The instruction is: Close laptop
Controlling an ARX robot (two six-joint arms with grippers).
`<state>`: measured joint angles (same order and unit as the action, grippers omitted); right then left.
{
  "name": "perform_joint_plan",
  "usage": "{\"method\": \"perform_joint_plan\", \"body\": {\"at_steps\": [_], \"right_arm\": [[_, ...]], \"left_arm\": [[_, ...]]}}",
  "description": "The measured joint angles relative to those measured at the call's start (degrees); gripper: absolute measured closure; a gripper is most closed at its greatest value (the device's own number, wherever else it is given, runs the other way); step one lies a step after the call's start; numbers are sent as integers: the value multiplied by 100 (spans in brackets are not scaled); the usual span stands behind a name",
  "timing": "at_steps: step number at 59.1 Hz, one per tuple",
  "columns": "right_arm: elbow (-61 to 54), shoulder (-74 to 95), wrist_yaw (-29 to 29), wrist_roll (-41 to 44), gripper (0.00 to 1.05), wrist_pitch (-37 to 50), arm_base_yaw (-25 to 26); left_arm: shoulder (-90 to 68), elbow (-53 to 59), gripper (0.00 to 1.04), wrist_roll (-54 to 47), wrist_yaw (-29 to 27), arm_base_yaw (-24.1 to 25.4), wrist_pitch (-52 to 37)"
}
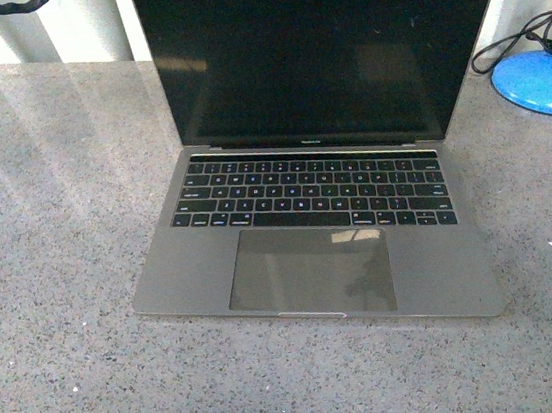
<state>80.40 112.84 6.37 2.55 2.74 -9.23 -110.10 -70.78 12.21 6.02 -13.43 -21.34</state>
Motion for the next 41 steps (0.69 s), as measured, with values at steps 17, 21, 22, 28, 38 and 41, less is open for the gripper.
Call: {"method": "perform_joint_plan", "body": {"at_steps": [17,21,22,28,38,41], "right_arm": [[11,11,85,0,104,-20,13],[13,11,87,0,104,-66,13],[13,11,87,-2,104,-83,15],[35,11,87,-22,104,-164,15],[35,11,85,-103,104,-186,13],[35,11,85,-118,104,-186,13]], "left_arm": [[-26,-87,101,-2,15,-66,166],[-26,-146,101,-7,42,-85,302],[-28,-157,101,-7,48,-90,321],[-39,-286,101,-11,72,-105,599],[-50,-450,101,-7,136,-107,949],[-52,-479,101,-4,146,-105,1032]]}}
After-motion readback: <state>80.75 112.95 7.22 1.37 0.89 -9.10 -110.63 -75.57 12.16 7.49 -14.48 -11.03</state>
